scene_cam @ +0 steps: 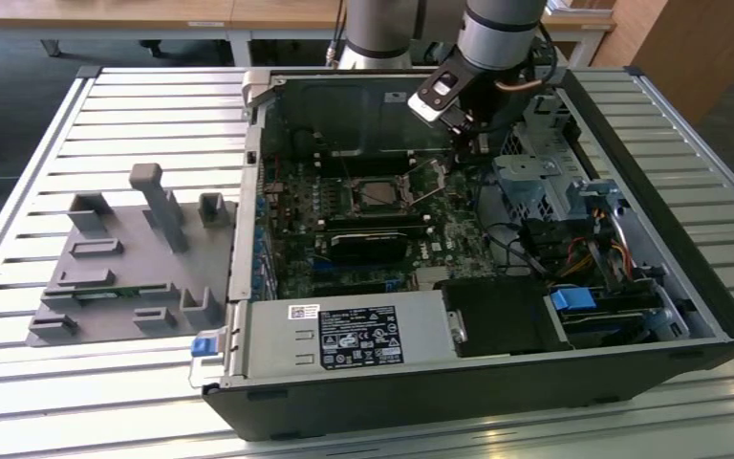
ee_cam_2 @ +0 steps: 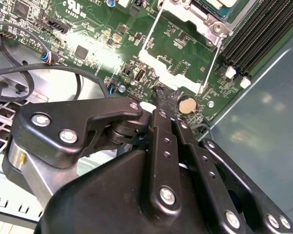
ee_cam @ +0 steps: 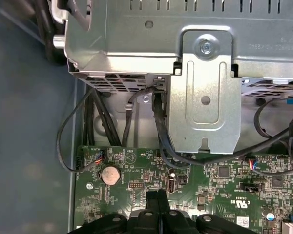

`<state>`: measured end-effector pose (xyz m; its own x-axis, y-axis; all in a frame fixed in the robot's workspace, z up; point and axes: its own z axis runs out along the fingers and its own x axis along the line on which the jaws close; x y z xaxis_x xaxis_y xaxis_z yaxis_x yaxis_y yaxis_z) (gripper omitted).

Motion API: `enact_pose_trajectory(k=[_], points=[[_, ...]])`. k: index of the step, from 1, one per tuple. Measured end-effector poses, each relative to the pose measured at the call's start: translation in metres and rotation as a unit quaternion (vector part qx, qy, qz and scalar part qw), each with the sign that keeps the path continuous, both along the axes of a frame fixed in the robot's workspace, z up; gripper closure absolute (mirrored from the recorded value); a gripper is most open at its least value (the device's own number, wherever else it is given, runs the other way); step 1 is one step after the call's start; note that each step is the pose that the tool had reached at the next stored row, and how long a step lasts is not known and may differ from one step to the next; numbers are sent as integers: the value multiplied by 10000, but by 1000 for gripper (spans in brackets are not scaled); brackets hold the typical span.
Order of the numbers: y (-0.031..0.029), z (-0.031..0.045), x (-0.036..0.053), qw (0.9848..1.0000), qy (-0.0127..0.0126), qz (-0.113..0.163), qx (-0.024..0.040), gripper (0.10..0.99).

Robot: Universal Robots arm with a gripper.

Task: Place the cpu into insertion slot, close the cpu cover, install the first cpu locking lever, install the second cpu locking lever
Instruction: 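Close the cpu cover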

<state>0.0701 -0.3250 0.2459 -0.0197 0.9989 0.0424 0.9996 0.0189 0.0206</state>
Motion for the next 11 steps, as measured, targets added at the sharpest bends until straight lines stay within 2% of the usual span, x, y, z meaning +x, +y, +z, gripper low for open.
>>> enact_pose_trajectory(k=[11], points=[[2,-65,7,10000,18,0,0,980]])
